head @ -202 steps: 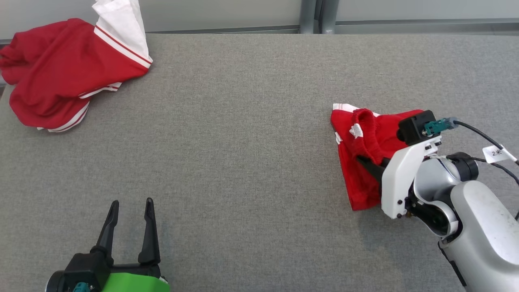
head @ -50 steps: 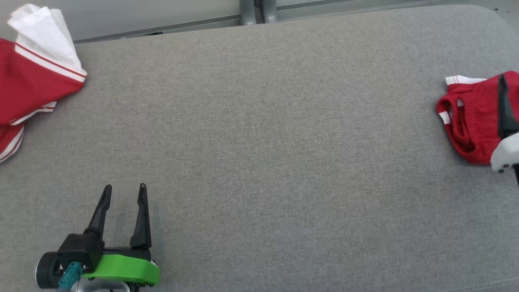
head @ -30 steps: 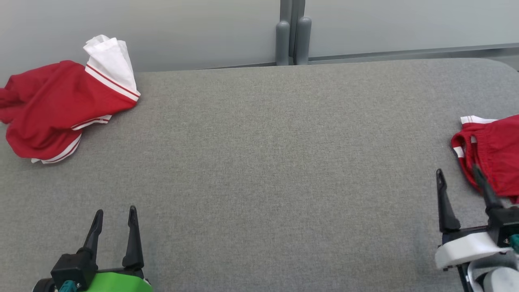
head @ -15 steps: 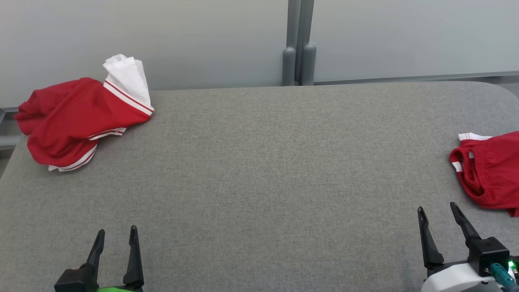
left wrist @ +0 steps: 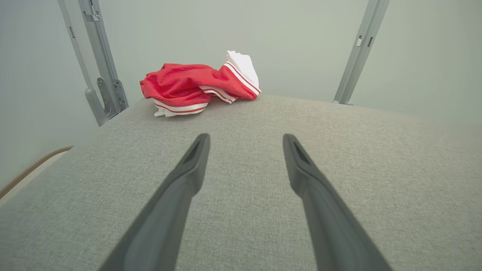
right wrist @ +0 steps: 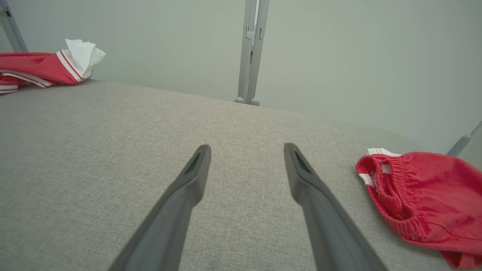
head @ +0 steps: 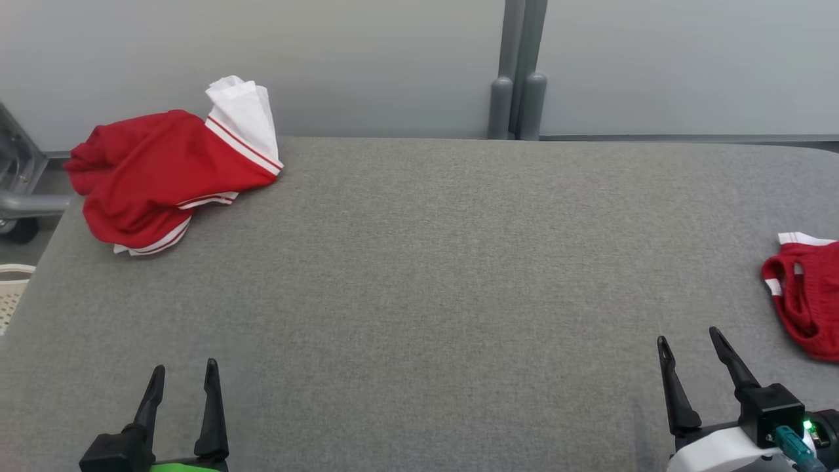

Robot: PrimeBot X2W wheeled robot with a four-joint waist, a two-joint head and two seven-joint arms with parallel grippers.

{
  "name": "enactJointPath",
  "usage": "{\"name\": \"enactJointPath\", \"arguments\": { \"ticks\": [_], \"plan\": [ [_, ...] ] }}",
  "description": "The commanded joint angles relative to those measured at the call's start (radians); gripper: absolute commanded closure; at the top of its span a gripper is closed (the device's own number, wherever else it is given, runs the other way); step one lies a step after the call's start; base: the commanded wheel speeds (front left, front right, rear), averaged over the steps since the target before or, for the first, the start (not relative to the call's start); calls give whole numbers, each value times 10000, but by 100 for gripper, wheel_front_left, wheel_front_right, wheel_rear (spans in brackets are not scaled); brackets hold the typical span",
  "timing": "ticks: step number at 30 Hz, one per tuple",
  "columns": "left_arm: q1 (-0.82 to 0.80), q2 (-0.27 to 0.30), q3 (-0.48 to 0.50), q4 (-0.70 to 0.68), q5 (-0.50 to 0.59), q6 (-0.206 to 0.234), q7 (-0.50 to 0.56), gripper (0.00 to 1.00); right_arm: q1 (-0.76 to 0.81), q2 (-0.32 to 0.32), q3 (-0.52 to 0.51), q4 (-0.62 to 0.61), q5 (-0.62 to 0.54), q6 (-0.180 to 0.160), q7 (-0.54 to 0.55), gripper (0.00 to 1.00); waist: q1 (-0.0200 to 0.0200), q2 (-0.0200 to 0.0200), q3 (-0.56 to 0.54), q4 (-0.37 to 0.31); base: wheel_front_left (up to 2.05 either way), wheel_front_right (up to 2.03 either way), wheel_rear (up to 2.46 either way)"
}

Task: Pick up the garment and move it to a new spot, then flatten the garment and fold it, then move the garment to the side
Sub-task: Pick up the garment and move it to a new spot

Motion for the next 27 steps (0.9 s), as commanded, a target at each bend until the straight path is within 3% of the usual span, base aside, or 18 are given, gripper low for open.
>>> {"name": "enactJointPath", "arguments": {
  "ticks": [1,8,15,22,27],
  "plan": [
    [233,-3,125,-120,-31,-17,-28,0,-5,-39,93,-44,-81,-10,-34,0,0,120,-122,637,0,0,0],
    [530,-45,265,-260,-117,-6,-28,0,-66,57,459,-118,25,-10,-34,0,0,120,-276,2347,0,0,0],
    [754,-57,453,-410,-88,-12,-28,0,-320,145,1005,-139,154,-10,-34,0,0,120,-404,3563,0,0,0],
    [447,-72,412,-484,-406,-21,-28,0,-519,217,1331,-418,276,-10,-34,0,0,120,-149,3944,0,0,0],
    [-929,184,-392,-214,-1568,-18,647,0,-844,65,1554,-831,224,-11,-34,0,0,120,755,3802,0,0,0]
  ]
}}
